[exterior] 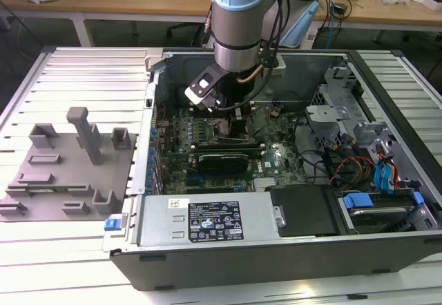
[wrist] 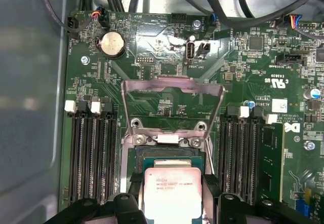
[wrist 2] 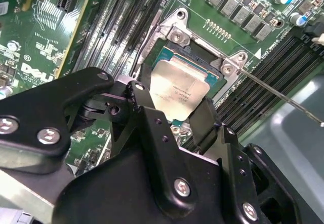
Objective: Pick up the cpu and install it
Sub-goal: 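Place the cpu into insertion slot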
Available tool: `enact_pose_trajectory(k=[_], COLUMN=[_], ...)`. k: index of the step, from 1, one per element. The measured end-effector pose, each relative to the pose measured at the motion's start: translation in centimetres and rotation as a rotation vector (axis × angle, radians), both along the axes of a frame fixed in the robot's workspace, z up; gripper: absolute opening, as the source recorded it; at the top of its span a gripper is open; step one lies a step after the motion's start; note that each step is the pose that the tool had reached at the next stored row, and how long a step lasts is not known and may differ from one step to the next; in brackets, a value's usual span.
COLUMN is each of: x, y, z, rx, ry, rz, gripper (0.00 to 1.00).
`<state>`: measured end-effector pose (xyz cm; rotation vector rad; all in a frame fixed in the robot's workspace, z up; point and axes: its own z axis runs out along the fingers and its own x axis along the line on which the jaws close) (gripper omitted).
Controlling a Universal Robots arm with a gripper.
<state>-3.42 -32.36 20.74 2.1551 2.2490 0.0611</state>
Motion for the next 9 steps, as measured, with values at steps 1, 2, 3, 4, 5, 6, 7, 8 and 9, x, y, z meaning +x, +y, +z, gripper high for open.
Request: enact_pose_trajectory(k=[1, 2, 3, 4, 5, 6, 7, 8, 9], x=[0.06, 0.06, 0.06, 0.07, 0.07, 0.07, 0.07, 0.07, 0.07], y=[0.0, -0.01, 0.0, 0.0, 0.0, 0.0, 0.0, 0.0, 0.0], z=[-0.03, -0.04, -0.04, -0.05, -0.06, -0.09, -0.08, -0.08, -0.09], rx=[-0.0002, -0.0003, -0.0002, 0.0, -0.0001, 0.0002, 0.0, 0.0, 0.0], ry=[0.0001, 0.0001, 0.0001, 0.0, 0.0, -0.0001, -0.0001, 0.0, 0.0], rz=[-0.002, -0.003, -0.003, -0.003, -0.004, -0.013, -0.02, -0.02, -0.02], gripper=[0.55, 0.55, 0.55, 0.55, 0.55, 0.55, 0.55, 0.55, 0.55])
